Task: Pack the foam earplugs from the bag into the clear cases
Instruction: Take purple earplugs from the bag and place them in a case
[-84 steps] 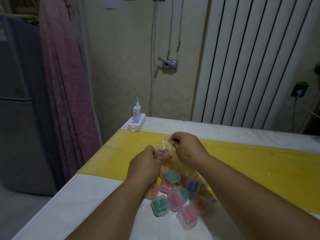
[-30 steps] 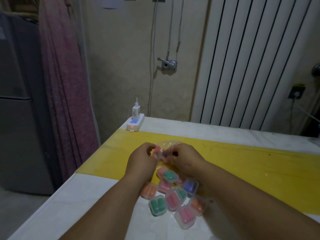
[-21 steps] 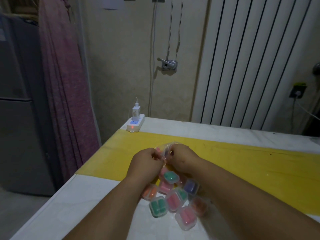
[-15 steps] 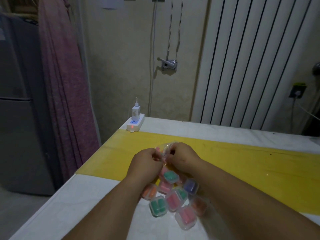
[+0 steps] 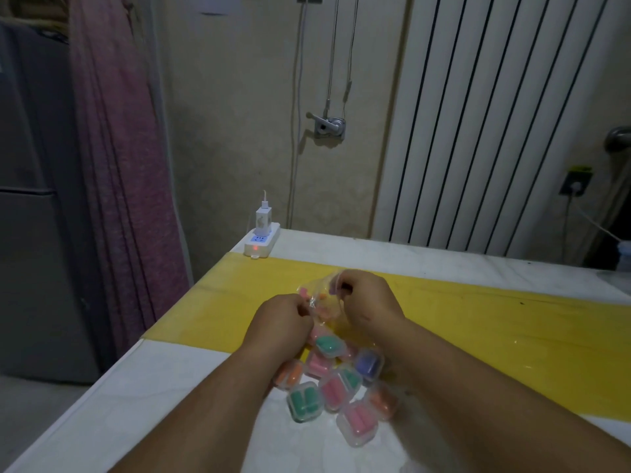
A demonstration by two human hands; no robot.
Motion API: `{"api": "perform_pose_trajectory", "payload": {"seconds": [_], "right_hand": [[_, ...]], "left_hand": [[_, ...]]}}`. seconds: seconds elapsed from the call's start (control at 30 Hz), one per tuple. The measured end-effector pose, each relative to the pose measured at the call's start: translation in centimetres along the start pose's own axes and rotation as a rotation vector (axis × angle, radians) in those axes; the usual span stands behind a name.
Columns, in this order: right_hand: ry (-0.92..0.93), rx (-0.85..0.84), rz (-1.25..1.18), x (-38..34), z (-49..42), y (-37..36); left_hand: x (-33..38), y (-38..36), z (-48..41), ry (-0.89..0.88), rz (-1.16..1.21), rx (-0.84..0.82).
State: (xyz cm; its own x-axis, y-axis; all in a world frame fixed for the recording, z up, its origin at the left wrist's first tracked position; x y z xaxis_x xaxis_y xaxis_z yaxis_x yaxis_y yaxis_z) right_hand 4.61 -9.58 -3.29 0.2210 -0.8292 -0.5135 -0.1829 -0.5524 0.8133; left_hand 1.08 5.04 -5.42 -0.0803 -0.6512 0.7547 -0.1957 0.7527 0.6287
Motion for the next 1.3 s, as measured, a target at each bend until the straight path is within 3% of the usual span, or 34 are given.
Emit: {"api": "perform_pose_trajectory", "payload": {"seconds": [0.23, 0.33, 0.47, 0.57, 0.7, 1.0, 1.3], "right_hand": [[-0.161, 0.121, -0.012, 1.2, 2.5, 2.7], [-0.181, 0.107, -0.122, 1.2, 4.5, 4.2], [-0.134, 0.117, -0.335, 1.1, 7.4, 5.9], [-0.093, 0.079, -0.467, 1.4, 8.8, 6.0], [-0.076, 0.046, -0.543, 1.7, 9.3, 5.4], [-0.194, 0.135, -0.527, 2.5, 9.0, 6.4], [-0.148, 0.178, -0.687, 3.0, 9.2, 6.3]], "left_hand": [[0.2, -0.1, 0.3, -0.012, 0.021, 0.006], [0.4, 0.0, 0.4, -0.038, 0.039, 0.075], [2.1, 1.1, 1.3, -0.329, 0.18, 0.25], [3.7, 1.1, 2.7, -0.481, 0.398, 0.061], [4.4, 0.2, 3.7, -0.444, 0.449, -0.106], [4.6, -0.5, 4.3, -0.273, 0.479, -0.096], [4.9, -0.3, 4.7, -0.2, 0.666, -0.161]]}}
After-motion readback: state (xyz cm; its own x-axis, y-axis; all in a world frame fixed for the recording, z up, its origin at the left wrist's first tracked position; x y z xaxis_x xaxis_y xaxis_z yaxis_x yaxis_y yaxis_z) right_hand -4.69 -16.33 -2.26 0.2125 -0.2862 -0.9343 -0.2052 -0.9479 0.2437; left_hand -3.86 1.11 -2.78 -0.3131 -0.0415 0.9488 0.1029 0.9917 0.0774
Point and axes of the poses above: each hand's wrist, its own z-axis away from the middle knuckle, its own y-axis out of the back of the hand, x = y × z, the point moved 1 cm from there along -z, towards the middle knuckle, and after that the axes turned 8 degrees about z, right-handed, at the moved point
